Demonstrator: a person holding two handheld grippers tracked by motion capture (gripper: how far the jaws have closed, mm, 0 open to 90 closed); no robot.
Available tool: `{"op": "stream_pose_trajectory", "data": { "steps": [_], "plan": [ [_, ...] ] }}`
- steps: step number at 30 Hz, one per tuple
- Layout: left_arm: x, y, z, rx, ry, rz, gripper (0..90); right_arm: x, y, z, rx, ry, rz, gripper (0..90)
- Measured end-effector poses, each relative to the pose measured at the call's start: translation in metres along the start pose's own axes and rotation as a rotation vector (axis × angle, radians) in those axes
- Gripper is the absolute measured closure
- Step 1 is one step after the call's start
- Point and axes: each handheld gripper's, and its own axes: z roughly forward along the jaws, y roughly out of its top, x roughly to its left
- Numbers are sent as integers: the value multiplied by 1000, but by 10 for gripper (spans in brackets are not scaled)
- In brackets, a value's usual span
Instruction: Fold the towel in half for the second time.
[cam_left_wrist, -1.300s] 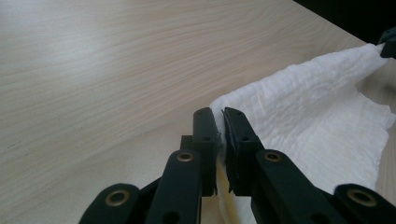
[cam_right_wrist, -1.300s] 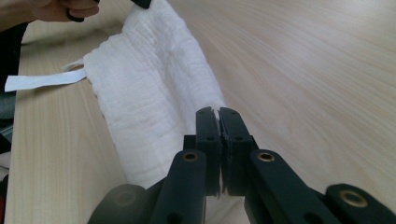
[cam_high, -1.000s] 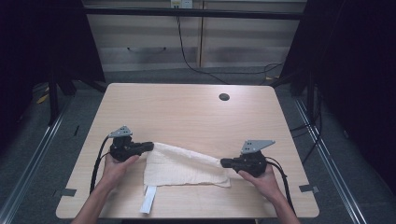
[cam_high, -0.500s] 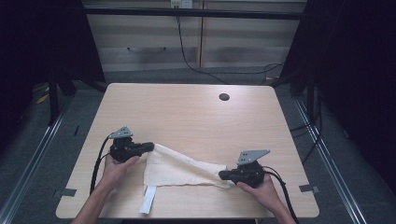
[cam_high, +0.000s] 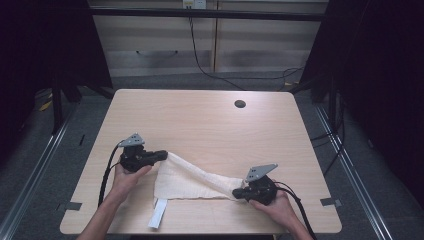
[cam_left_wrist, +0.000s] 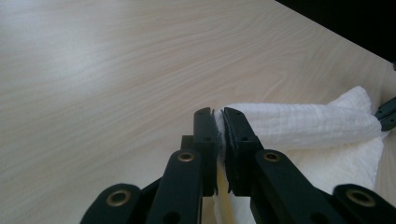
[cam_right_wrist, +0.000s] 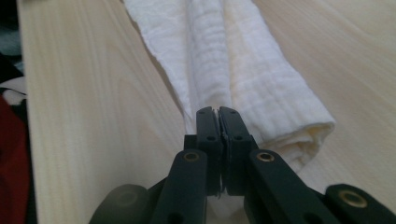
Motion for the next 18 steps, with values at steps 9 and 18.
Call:
{"op": "stream_pose_trajectory", "data": {
  "steps": [9, 18],
  "plan": [
    [-9, 23, 20, -20, -15, 25, 847, -19, -4, -10, 8, -98, 81, 889],
    [-12, 15, 9, -16, -34, 40, 845, -22, -10, -10, -33, -86, 127, 888]
  ]
}}
